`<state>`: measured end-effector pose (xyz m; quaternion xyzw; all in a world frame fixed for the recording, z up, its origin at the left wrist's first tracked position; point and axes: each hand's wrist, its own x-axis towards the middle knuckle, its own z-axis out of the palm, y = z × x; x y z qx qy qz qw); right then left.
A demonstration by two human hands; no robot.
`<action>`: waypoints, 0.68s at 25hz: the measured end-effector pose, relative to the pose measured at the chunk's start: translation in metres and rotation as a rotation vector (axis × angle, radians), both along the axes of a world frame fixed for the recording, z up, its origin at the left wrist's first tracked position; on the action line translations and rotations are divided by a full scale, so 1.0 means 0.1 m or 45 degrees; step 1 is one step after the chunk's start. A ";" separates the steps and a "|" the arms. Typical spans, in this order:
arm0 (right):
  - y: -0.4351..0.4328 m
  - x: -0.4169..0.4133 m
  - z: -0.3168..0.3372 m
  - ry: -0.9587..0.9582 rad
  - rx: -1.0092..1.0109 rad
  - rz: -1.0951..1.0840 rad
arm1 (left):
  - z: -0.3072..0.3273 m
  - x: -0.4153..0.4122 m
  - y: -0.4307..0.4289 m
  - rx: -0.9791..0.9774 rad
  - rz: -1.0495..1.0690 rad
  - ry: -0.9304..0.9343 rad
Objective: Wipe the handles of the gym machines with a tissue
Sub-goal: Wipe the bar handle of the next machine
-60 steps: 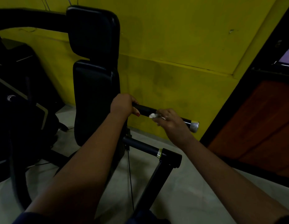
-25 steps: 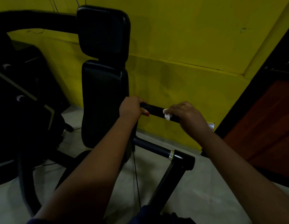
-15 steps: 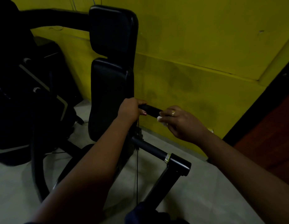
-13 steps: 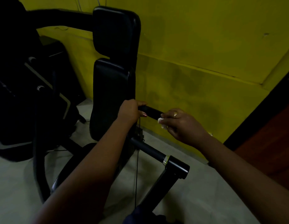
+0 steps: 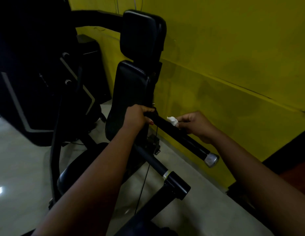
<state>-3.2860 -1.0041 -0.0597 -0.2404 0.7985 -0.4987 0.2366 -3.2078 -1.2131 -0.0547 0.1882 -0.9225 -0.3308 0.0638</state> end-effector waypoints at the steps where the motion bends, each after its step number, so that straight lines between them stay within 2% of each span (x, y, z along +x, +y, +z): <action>1: -0.09 -0.05 -0.04 -0.143 -0.057 -0.005 | -0.01 -0.01 0.01 0.015 0.024 0.003; 5: -0.28 -0.15 -0.11 -0.825 -0.228 0.084 | -0.02 -0.04 0.03 0.106 0.127 0.004; 8: 0.05 -0.12 -0.19 -1.087 -0.085 0.282 | 0.03 -0.10 0.01 0.117 0.150 -0.098; 11: 0.08 -0.11 -0.24 -1.125 -0.007 0.412 | 0.10 -0.14 0.02 0.028 0.137 -0.259; 17: -0.38 -0.13 -0.17 -0.975 -0.262 0.200 | 0.09 -0.11 0.08 0.002 0.219 -0.220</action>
